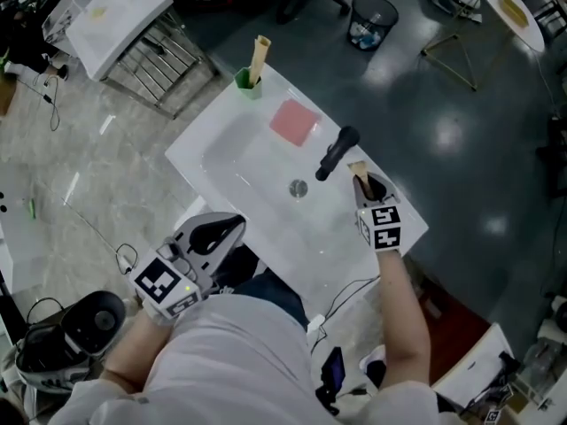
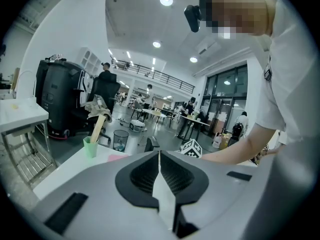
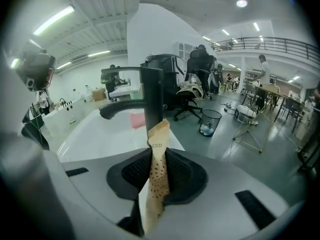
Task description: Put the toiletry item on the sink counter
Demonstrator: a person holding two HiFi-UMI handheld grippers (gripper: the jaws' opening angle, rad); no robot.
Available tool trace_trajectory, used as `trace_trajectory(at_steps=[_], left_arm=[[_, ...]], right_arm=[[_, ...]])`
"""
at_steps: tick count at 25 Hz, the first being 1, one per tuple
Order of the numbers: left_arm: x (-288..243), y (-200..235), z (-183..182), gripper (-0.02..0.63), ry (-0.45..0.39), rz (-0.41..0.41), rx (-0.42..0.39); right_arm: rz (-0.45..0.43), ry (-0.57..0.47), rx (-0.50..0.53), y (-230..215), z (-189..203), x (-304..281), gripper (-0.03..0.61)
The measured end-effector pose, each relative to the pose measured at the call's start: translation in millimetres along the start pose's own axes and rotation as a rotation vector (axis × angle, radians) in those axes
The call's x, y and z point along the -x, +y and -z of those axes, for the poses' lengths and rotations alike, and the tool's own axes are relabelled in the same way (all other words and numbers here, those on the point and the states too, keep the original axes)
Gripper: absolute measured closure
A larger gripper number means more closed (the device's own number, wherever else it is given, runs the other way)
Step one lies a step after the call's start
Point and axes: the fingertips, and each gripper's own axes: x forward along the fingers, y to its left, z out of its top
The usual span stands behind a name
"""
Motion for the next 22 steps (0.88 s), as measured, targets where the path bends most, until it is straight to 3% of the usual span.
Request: trace_trajectory(at_steps=[17,22], left_arm=[[2,-15,13,0.595,0.004,-0.047,0.019],[5,-18,15,0.595,-0.001,-0.057,0.019]], right_arm=[[-0.045,0.09,0.047,-11,39,-30,0.515],[-0.047,0.102,0.061,-13,46,-32,0.487]])
